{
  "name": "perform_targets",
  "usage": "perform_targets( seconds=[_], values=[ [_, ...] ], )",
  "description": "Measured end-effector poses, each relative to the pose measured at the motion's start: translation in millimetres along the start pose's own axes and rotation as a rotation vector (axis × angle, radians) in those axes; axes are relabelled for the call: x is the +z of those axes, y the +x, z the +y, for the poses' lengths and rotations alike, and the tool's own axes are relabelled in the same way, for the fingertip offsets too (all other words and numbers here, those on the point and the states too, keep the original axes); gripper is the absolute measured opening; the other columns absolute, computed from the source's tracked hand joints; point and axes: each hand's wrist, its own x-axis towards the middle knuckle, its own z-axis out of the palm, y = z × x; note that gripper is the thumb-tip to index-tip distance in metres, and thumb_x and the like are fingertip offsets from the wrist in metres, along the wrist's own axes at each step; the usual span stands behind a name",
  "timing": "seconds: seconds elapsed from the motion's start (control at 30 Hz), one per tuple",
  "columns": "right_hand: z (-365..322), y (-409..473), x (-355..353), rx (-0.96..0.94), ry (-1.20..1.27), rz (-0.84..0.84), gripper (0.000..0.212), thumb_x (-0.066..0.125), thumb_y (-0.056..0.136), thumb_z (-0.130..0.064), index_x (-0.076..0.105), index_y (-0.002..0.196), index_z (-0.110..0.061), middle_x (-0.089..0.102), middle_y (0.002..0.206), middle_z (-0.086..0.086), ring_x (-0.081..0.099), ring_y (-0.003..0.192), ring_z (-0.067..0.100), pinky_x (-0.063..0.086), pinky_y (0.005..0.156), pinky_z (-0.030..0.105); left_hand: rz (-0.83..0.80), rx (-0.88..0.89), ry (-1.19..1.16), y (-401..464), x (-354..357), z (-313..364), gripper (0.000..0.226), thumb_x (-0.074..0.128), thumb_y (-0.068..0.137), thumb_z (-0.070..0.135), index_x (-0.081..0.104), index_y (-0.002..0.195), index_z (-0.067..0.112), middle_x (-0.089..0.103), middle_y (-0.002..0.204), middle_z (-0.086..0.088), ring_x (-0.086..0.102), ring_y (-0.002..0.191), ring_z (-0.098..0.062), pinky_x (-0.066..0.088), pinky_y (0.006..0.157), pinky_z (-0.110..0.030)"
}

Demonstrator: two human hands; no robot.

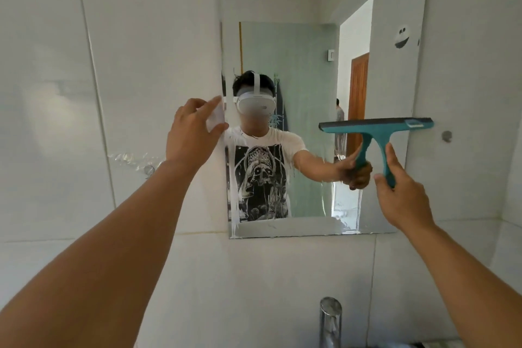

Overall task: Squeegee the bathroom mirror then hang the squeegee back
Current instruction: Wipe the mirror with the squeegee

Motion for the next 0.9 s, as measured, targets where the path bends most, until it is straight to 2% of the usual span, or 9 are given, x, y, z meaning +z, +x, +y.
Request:
perform_targets(
  seconds=[0.13, 0.3, 0.33, 0.43, 0.57, 0.7, 0.8, 0.83, 0.9],
  values=[
    [-8.4, -4.4, 5.4, 0.040, 0.025, 0.025, 0.061, 0.043, 0.100, -0.036, 0.009, 0.150, -0.049, 0.067, 0.099, 0.019, 0.058, 0.074, 0.030, 0.055, 0.078, 0.048, 0.014, 0.093, 0.166, 13.2, -0.9, -2.5, 0.061, 0.067, 0.086, 0.047, 0.047, 0.142, 0.034, 0.043, 0.146, -0.008, 0.034, 0.133, -0.034, 0.041, 0.105, -0.050],
    [-45.6, -26.8, 21.2, 0.141, 0.196, 0.048, 0.060, 0.042, 0.102, -0.033, 0.012, 0.153, -0.040, 0.064, 0.120, 0.017, 0.062, 0.090, 0.032, 0.052, 0.090, 0.049, -0.078, 0.096, 0.244, 21.9, 4.1, -8.5, 0.066, 0.061, 0.089, 0.052, 0.034, 0.147, 0.041, 0.019, 0.162, -0.008, 0.010, 0.148, -0.035, 0.029, 0.112, -0.055],
    [-56.1, -34.1, 28.2, 0.187, 0.246, 0.047, 0.061, 0.041, 0.101, -0.034, 0.010, 0.153, -0.042, 0.066, 0.115, 0.015, 0.065, 0.089, 0.034, 0.055, 0.087, 0.050, -0.076, 0.099, 0.245, 21.7, 4.5, -8.7, 0.065, 0.061, 0.089, 0.053, 0.035, 0.147, 0.041, 0.020, 0.162, -0.008, 0.010, 0.149, -0.034, 0.030, 0.112, -0.056],
    [-82.0, -52.0, 57.2, 0.285, 0.437, 0.025, 0.061, 0.038, 0.101, -0.040, 0.002, 0.150, -0.047, 0.066, 0.084, 0.007, 0.068, 0.058, 0.028, 0.061, 0.058, 0.045, -0.074, 0.081, 0.239, 22.9, 2.1, -7.5, 0.063, 0.063, 0.087, 0.053, 0.040, 0.144, 0.042, 0.023, 0.161, -0.007, 0.012, 0.148, -0.034, 0.033, 0.110, -0.056],
    [-114.1, -59.0, 81.5, 0.344, 0.621, 0.062, 0.062, 0.037, 0.102, -0.041, 0.001, 0.152, -0.042, 0.066, 0.085, 0.002, 0.062, 0.047, 0.007, 0.053, 0.045, 0.025, -0.084, 0.076, 0.252, 27.1, -3.1, -6.2, 0.058, 0.063, 0.084, 0.057, 0.047, 0.139, 0.045, 0.029, 0.158, -0.004, 0.018, 0.145, -0.034, 0.039, 0.102, -0.058],
    [-141.5, -64.7, 97.6, 0.365, 0.711, 0.089, 0.064, 0.038, 0.101, -0.043, 0.001, 0.153, -0.039, 0.064, 0.117, 0.005, 0.061, 0.071, 0.006, 0.060, 0.064, 0.036, -0.042, 0.059, 0.244, 31.2, -3.4, -4.9, 0.047, 0.061, 0.084, 0.059, 0.055, 0.130, 0.048, 0.038, 0.151, 0.000, 0.025, 0.140, -0.032, 0.042, 0.097, -0.056],
    [-157.2, -80.0, 111.4, 0.329, 0.730, 0.056, 0.065, 0.038, 0.101, -0.043, -0.001, 0.152, -0.042, 0.065, 0.112, 0.002, 0.067, 0.074, 0.013, 0.061, 0.070, 0.041, -0.020, 0.054, 0.253, 31.1, -0.1, -5.6, 0.045, 0.060, 0.085, 0.058, 0.056, 0.128, 0.049, 0.039, 0.150, 0.001, 0.026, 0.139, -0.031, 0.041, 0.096, -0.055],
    [-161.5, -86.7, 117.1, 0.305, 0.730, 0.042, 0.066, 0.039, 0.101, -0.042, -0.003, 0.152, -0.043, 0.066, 0.111, 0.003, 0.068, 0.077, 0.016, 0.061, 0.071, 0.038, -0.014, 0.054, 0.259, 30.8, 0.6, -6.5, 0.045, 0.060, 0.085, 0.059, 0.056, 0.129, 0.049, 0.039, 0.149, 0.001, 0.026, 0.139, -0.031, 0.040, 0.096, -0.055],
    [-170.1, -99.9, 127.4, 0.263, 0.709, 0.005, 0.067, 0.039, 0.101, -0.038, -0.004, 0.152, -0.039, 0.066, 0.112, 0.004, 0.066, 0.082, 0.015, 0.056, 0.064, 0.018, -0.013, 0.053, 0.268, 30.8, 0.8, -7.8, 0.045, 0.059, 0.085, 0.060, 0.055, 0.129, 0.050, 0.039, 0.149, 0.001, 0.026, 0.138, -0.031, 0.040, 0.096, -0.055]
  ],
)
